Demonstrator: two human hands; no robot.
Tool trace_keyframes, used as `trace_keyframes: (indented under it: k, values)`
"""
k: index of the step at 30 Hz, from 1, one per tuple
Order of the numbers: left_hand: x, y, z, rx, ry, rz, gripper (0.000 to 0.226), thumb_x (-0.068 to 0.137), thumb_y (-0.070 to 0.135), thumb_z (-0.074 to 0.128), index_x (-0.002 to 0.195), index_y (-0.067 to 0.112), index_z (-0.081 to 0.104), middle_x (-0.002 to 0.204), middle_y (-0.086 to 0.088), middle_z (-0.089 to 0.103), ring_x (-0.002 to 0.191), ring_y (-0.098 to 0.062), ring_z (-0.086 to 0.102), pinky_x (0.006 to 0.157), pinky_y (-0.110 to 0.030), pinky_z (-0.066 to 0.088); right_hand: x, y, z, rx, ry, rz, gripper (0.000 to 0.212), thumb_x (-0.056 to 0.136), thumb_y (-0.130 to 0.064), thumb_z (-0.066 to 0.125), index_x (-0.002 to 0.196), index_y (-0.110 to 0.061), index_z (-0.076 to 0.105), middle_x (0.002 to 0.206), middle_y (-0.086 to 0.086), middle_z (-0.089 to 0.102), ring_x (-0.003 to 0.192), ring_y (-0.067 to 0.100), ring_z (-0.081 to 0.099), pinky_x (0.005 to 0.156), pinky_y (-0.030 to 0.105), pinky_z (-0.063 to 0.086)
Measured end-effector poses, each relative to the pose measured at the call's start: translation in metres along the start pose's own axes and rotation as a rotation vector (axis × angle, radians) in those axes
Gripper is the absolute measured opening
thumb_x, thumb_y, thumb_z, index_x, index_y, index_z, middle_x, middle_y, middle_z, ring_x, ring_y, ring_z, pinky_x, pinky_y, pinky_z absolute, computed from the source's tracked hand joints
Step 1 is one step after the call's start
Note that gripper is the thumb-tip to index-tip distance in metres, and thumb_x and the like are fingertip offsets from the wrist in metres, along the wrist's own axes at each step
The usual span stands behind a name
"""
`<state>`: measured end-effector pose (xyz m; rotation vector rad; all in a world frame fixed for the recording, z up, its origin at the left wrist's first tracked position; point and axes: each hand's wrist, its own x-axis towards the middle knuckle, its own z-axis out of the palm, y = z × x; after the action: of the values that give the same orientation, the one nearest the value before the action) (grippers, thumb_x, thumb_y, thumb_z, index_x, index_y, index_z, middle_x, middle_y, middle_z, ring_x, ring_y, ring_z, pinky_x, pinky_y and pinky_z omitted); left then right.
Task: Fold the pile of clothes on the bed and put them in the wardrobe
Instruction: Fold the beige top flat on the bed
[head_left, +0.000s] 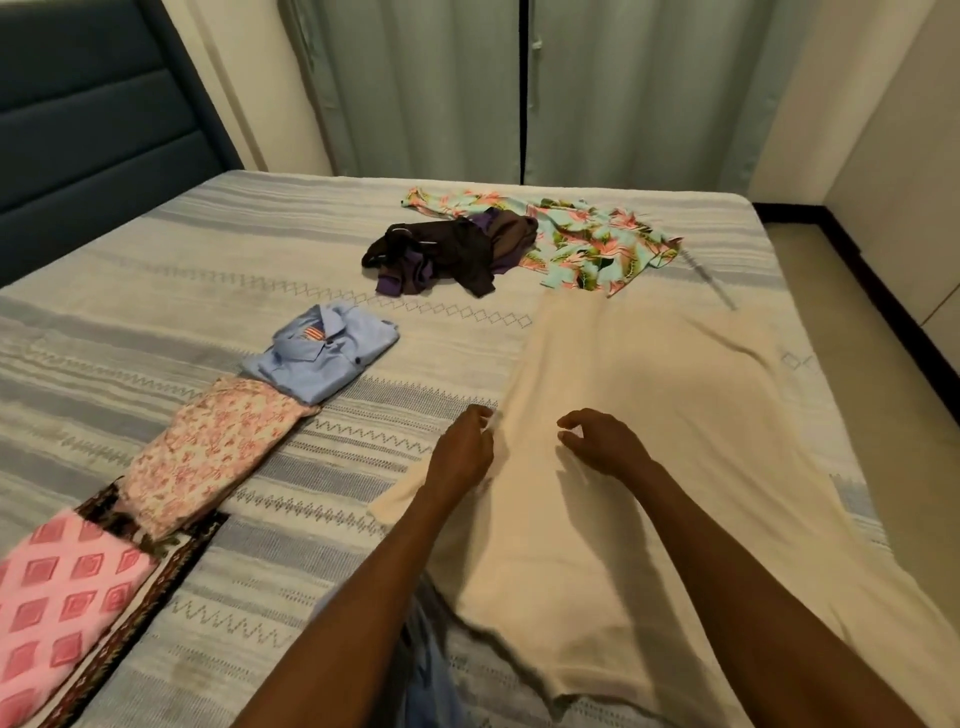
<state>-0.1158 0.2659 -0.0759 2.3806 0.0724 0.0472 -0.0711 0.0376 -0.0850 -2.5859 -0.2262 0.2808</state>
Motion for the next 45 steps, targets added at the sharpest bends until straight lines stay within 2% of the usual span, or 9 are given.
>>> trace_keyframes:
  k: [10, 14, 17, 23, 29, 34, 36, 42, 45]
  values:
    - [0.145, 0.015, 0.04, 0.09, -0.085, -0.112, 0.04, 0.101, 0.03, 0.053, 0.135, 0.01, 0.055, 0.131, -0.012, 0.06, 0.121, -0.027, 0.056, 0.095, -0.034, 0.043, 0.181, 0.022, -0.052, -0.182, -0.102, -0.061, 0.048, 0.105, -0.034, 0.044, 0.151, -0.022, 0.038, 0.156, 0.004, 0.04, 0.139, 0.026, 0.042, 0.109, 0.039, 0.035]
    - [0.192, 0.024, 0.057, 0.115, -0.159, -0.165, 0.024, 0.095, 0.036, 0.059, 0.096, 0.013, 0.065, 0.095, -0.003, 0.067, 0.088, -0.021, 0.06, 0.068, -0.029, 0.04, 0.267, 0.023, -0.057, -0.207, -0.065, -0.056, 0.047, 0.105, -0.031, 0.042, 0.152, -0.025, 0.036, 0.159, 0.002, 0.035, 0.14, 0.026, 0.041, 0.109, 0.042, 0.038]
    - [0.204, 0.02, 0.066, 0.12, -0.111, -0.255, 0.031, 0.087, 0.024, 0.061, 0.064, 0.017, 0.042, 0.065, 0.004, 0.049, 0.069, -0.022, 0.05, 0.055, -0.027, 0.032, 0.316, 0.025, -0.052, -0.252, -0.007, -0.047, 0.049, 0.104, -0.029, 0.041, 0.152, -0.032, 0.034, 0.159, 0.003, 0.033, 0.134, 0.03, 0.047, 0.101, 0.047, 0.046]
    - [0.217, 0.016, 0.07, 0.269, -0.239, -0.307, 0.018, 0.09, 0.033, 0.06, 0.097, 0.016, 0.057, 0.107, -0.005, 0.064, 0.103, -0.029, 0.061, 0.076, -0.026, 0.037, 0.367, 0.026, -0.04, -0.491, 0.107, -0.208, 0.042, 0.101, -0.024, 0.048, 0.14, -0.039, 0.052, 0.134, 0.012, 0.049, 0.113, 0.035, 0.056, 0.081, 0.04, 0.047]
    - [0.225, 0.001, 0.062, -0.047, -0.178, -0.351, 0.023, 0.085, 0.03, 0.07, 0.078, 0.013, 0.056, 0.081, -0.002, 0.065, 0.079, -0.021, 0.061, 0.07, -0.032, 0.046, 0.376, 0.023, -0.038, -0.523, 0.294, -0.231, 0.022, 0.1, -0.021, 0.049, 0.117, -0.018, 0.062, 0.105, 0.012, 0.069, 0.094, 0.035, 0.066, 0.066, 0.032, 0.04]
    - [0.215, -0.017, 0.058, -0.171, -0.035, -0.438, 0.025, 0.082, 0.037, 0.077, 0.094, 0.02, 0.063, 0.089, 0.006, 0.067, 0.083, -0.011, 0.062, 0.068, -0.025, 0.044, 0.372, 0.016, -0.025, -0.192, 0.378, -0.017, 0.022, 0.1, -0.018, 0.047, 0.117, -0.013, 0.061, 0.112, 0.017, 0.066, 0.102, 0.04, 0.061, 0.078, 0.039, 0.046]
    - [0.207, -0.015, 0.055, -0.108, -0.06, -0.391, 0.035, 0.085, 0.047, 0.073, 0.08, 0.014, 0.064, 0.075, 0.006, 0.063, 0.072, -0.009, 0.057, 0.058, -0.023, 0.038, 0.369, 0.016, -0.02, -0.116, 0.368, 0.024, 0.025, 0.101, -0.018, 0.046, 0.118, -0.012, 0.063, 0.116, 0.018, 0.065, 0.107, 0.04, 0.059, 0.084, 0.04, 0.046]
    - [0.179, -0.016, 0.029, -0.054, -0.44, -0.371, 0.047, 0.09, 0.046, 0.068, 0.068, 0.007, 0.055, 0.064, -0.01, 0.054, 0.061, -0.021, 0.053, 0.06, -0.03, 0.047, 0.343, 0.015, 0.003, -0.142, 0.083, -0.079, 0.052, 0.104, -0.02, 0.04, 0.155, -0.016, 0.031, 0.159, 0.016, 0.032, 0.145, 0.03, 0.033, 0.114, 0.043, 0.031]
    - [0.155, -0.022, 0.021, -0.015, -0.519, -0.392, 0.048, 0.09, 0.043, 0.07, 0.062, 0.012, 0.045, 0.058, -0.004, 0.046, 0.055, -0.018, 0.045, 0.056, -0.025, 0.038, 0.305, 0.002, 0.01, -0.137, 0.158, -0.275, 0.044, 0.098, -0.021, 0.054, 0.142, -0.021, 0.055, 0.151, 0.011, 0.045, 0.14, 0.03, 0.038, 0.112, 0.043, 0.035]
